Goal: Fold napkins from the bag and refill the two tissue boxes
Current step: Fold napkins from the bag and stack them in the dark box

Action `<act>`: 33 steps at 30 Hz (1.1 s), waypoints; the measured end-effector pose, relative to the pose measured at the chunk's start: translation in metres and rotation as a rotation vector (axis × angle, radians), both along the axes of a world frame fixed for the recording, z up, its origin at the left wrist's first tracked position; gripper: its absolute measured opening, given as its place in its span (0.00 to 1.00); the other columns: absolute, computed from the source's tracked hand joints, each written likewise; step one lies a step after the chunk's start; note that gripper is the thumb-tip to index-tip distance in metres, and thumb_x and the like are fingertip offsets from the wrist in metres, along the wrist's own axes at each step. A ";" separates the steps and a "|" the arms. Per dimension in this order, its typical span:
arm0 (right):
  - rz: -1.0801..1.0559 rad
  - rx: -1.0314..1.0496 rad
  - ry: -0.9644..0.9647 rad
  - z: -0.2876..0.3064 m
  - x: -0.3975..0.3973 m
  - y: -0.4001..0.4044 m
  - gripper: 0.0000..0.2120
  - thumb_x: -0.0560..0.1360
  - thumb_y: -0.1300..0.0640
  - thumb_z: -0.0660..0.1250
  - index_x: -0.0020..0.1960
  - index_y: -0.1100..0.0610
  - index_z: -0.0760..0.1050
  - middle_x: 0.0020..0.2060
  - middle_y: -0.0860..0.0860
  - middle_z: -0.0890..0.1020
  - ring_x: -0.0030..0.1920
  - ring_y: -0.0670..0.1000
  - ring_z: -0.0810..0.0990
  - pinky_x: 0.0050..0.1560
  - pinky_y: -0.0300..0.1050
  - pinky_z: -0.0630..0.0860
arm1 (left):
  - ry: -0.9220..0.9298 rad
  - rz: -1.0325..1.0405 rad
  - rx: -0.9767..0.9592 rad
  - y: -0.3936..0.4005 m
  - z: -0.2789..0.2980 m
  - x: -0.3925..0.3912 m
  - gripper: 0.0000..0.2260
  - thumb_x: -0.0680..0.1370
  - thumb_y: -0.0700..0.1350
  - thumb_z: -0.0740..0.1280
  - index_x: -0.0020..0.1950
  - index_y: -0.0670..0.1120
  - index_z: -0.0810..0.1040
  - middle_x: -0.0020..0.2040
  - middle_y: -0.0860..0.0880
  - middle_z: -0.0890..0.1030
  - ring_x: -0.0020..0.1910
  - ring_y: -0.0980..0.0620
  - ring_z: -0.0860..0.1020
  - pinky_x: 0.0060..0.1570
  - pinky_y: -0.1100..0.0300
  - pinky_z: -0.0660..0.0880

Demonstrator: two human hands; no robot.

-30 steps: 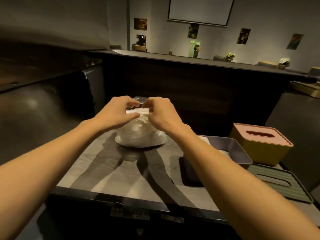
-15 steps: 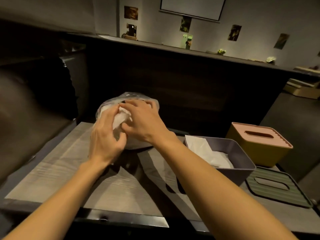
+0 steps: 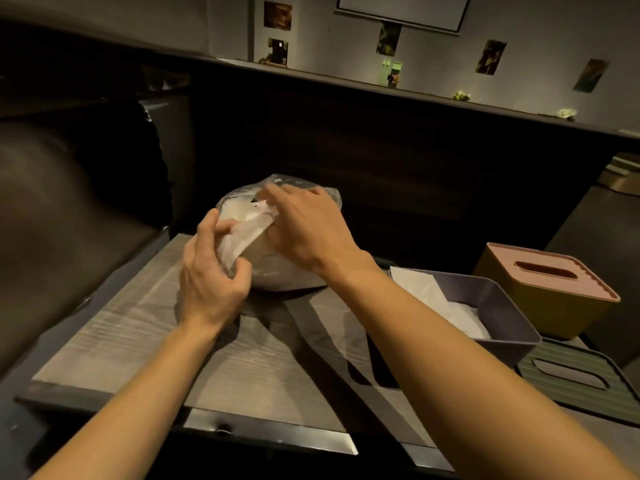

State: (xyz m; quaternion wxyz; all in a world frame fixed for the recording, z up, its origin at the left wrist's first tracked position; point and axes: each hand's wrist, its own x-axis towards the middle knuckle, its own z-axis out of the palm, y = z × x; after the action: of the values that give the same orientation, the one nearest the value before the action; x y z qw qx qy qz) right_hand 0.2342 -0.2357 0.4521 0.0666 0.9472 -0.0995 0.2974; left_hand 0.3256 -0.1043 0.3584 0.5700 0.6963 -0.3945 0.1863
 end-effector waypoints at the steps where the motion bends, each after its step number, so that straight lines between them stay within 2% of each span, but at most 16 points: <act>1: 0.016 -0.016 0.045 0.001 -0.001 0.001 0.23 0.78 0.54 0.68 0.72 0.51 0.73 0.64 0.53 0.81 0.64 0.55 0.79 0.64 0.51 0.68 | -0.002 0.004 0.014 0.000 -0.001 0.000 0.33 0.72 0.45 0.64 0.77 0.49 0.61 0.65 0.55 0.78 0.65 0.41 0.76 0.62 0.52 0.71; 3: 0.062 -0.053 0.141 0.005 -0.001 0.006 0.29 0.79 0.51 0.69 0.78 0.51 0.67 0.71 0.53 0.76 0.71 0.54 0.74 0.71 0.52 0.66 | 0.004 -0.015 0.021 -0.001 -0.002 -0.002 0.35 0.73 0.45 0.64 0.79 0.51 0.58 0.66 0.57 0.77 0.67 0.42 0.76 0.63 0.46 0.75; 5: 0.083 -0.128 0.200 0.005 0.005 0.007 0.23 0.82 0.52 0.66 0.76 0.51 0.70 0.68 0.52 0.80 0.68 0.54 0.77 0.69 0.53 0.69 | 0.015 -0.044 0.000 0.000 -0.001 -0.001 0.36 0.73 0.45 0.65 0.80 0.52 0.55 0.68 0.53 0.77 0.67 0.43 0.77 0.63 0.41 0.77; 6: 0.068 -0.166 0.211 0.003 0.009 0.006 0.19 0.83 0.54 0.64 0.73 0.50 0.73 0.64 0.51 0.82 0.64 0.54 0.81 0.65 0.53 0.72 | 0.014 -0.056 -0.027 0.000 0.000 0.000 0.37 0.73 0.44 0.65 0.79 0.52 0.54 0.69 0.50 0.76 0.67 0.44 0.76 0.66 0.43 0.76; 8: 0.010 -0.221 0.226 0.002 0.012 0.004 0.14 0.84 0.56 0.61 0.66 0.49 0.79 0.56 0.50 0.85 0.56 0.55 0.84 0.56 0.53 0.77 | -0.003 -0.052 -0.092 0.002 0.002 0.000 0.37 0.72 0.42 0.66 0.78 0.50 0.55 0.70 0.43 0.74 0.69 0.45 0.73 0.72 0.56 0.69; 10: -0.028 -0.210 0.204 0.006 0.012 0.003 0.12 0.84 0.57 0.60 0.60 0.49 0.81 0.50 0.51 0.85 0.51 0.57 0.84 0.44 0.53 0.76 | -0.029 -0.022 -0.139 0.003 0.005 -0.001 0.37 0.69 0.39 0.67 0.77 0.46 0.58 0.68 0.39 0.72 0.69 0.45 0.70 0.72 0.64 0.63; 12: -0.034 -0.139 0.148 0.011 0.010 0.001 0.13 0.84 0.56 0.60 0.61 0.50 0.81 0.48 0.53 0.84 0.50 0.59 0.83 0.43 0.54 0.75 | -0.032 -0.009 -0.159 0.004 0.006 -0.003 0.34 0.68 0.38 0.68 0.74 0.40 0.63 0.67 0.37 0.71 0.67 0.46 0.70 0.70 0.67 0.62; 14: -0.004 -0.067 0.046 0.014 0.008 0.002 0.15 0.84 0.59 0.60 0.65 0.50 0.82 0.51 0.55 0.86 0.53 0.60 0.84 0.48 0.57 0.79 | -0.011 -0.014 -0.161 0.006 0.007 -0.007 0.31 0.69 0.39 0.67 0.72 0.37 0.66 0.65 0.37 0.71 0.66 0.47 0.70 0.68 0.69 0.63; 18: 0.041 0.131 -0.288 0.022 -0.002 0.003 0.17 0.81 0.67 0.64 0.68 0.56 0.81 0.55 0.57 0.87 0.55 0.59 0.86 0.53 0.58 0.83 | 0.022 -0.041 -0.203 0.006 0.010 -0.019 0.27 0.70 0.38 0.67 0.70 0.36 0.71 0.65 0.39 0.72 0.64 0.46 0.73 0.65 0.62 0.70; 22: 0.007 0.404 -0.476 0.032 -0.010 0.000 0.18 0.80 0.61 0.71 0.69 0.54 0.80 0.58 0.53 0.86 0.58 0.51 0.84 0.56 0.47 0.84 | 0.023 -0.137 -0.236 0.008 0.012 -0.038 0.19 0.72 0.37 0.66 0.63 0.38 0.77 0.59 0.43 0.76 0.58 0.48 0.76 0.58 0.58 0.74; 25: 0.000 0.526 -0.507 0.037 -0.010 -0.002 0.16 0.80 0.62 0.69 0.67 0.54 0.81 0.54 0.49 0.86 0.54 0.45 0.83 0.50 0.42 0.85 | 0.053 -0.290 -0.195 0.014 0.007 -0.048 0.11 0.74 0.42 0.64 0.53 0.40 0.79 0.50 0.46 0.80 0.51 0.48 0.79 0.50 0.56 0.77; 28: 0.023 0.730 -0.547 0.046 -0.014 -0.003 0.12 0.81 0.64 0.66 0.60 0.57 0.84 0.45 0.45 0.83 0.46 0.40 0.80 0.41 0.32 0.79 | 0.367 -0.494 -0.104 0.020 0.006 -0.057 0.09 0.75 0.44 0.67 0.51 0.42 0.81 0.44 0.47 0.83 0.47 0.47 0.82 0.47 0.57 0.79; 29: 0.037 0.803 -0.561 0.046 -0.017 -0.003 0.10 0.81 0.64 0.66 0.57 0.57 0.85 0.44 0.46 0.83 0.45 0.41 0.81 0.40 0.34 0.79 | 0.525 -0.553 -0.079 0.022 0.010 -0.062 0.09 0.76 0.43 0.67 0.53 0.42 0.82 0.44 0.46 0.85 0.46 0.47 0.83 0.46 0.59 0.80; 31: 0.071 0.978 -0.568 0.039 -0.026 0.002 0.07 0.82 0.60 0.68 0.51 0.57 0.85 0.42 0.54 0.85 0.45 0.52 0.84 0.41 0.50 0.83 | 0.881 -0.651 -0.076 0.022 0.017 -0.068 0.08 0.79 0.39 0.66 0.57 0.43 0.81 0.46 0.45 0.87 0.48 0.43 0.86 0.48 0.58 0.83; 33: 0.123 1.222 -0.545 0.027 -0.038 0.014 0.06 0.82 0.57 0.69 0.50 0.57 0.84 0.47 0.60 0.86 0.49 0.61 0.85 0.48 0.60 0.83 | 1.153 -0.726 -0.123 0.022 0.022 -0.069 0.13 0.82 0.41 0.61 0.62 0.39 0.79 0.53 0.36 0.86 0.57 0.37 0.84 0.57 0.49 0.81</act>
State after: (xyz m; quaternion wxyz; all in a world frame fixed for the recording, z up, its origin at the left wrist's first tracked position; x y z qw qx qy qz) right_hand 0.1958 -0.2218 0.4791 -0.5264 0.7095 -0.2090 0.4193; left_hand 0.2571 -0.0824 0.3807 0.7538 0.4743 -0.2253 -0.3950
